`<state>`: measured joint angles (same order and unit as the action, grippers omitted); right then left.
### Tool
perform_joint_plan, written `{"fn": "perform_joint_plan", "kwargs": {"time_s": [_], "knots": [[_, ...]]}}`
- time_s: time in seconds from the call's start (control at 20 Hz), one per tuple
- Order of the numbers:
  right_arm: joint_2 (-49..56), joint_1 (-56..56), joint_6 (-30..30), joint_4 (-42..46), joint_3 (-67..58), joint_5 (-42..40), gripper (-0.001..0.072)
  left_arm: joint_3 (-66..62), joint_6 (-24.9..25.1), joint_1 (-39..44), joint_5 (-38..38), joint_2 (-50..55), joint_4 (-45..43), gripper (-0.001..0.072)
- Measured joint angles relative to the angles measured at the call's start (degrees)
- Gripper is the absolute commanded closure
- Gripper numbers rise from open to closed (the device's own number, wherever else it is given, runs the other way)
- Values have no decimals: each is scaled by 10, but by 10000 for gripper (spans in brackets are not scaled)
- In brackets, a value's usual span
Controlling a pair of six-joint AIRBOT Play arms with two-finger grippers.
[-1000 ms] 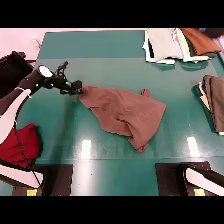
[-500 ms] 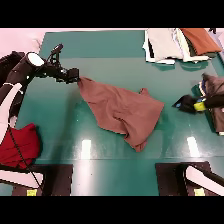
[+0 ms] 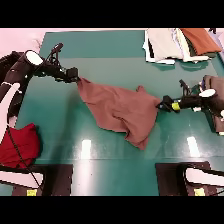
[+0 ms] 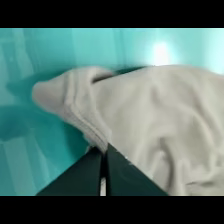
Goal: Fold the shirts.
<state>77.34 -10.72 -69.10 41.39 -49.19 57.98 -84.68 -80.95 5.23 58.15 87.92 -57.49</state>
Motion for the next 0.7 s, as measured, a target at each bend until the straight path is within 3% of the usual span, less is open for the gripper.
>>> {"fn": "perform_joint_plan", "kwargs": {"time_s": [0.4, 0.7], "knots": [[-182, -33, 36, 0, -268, 56, 691, -142, 1, 0, -3, -209, -54, 686], [-292, -73, 2, 71, -471, 115, 691, -219, 4, 0, -4, -374, -63, 687]]}}
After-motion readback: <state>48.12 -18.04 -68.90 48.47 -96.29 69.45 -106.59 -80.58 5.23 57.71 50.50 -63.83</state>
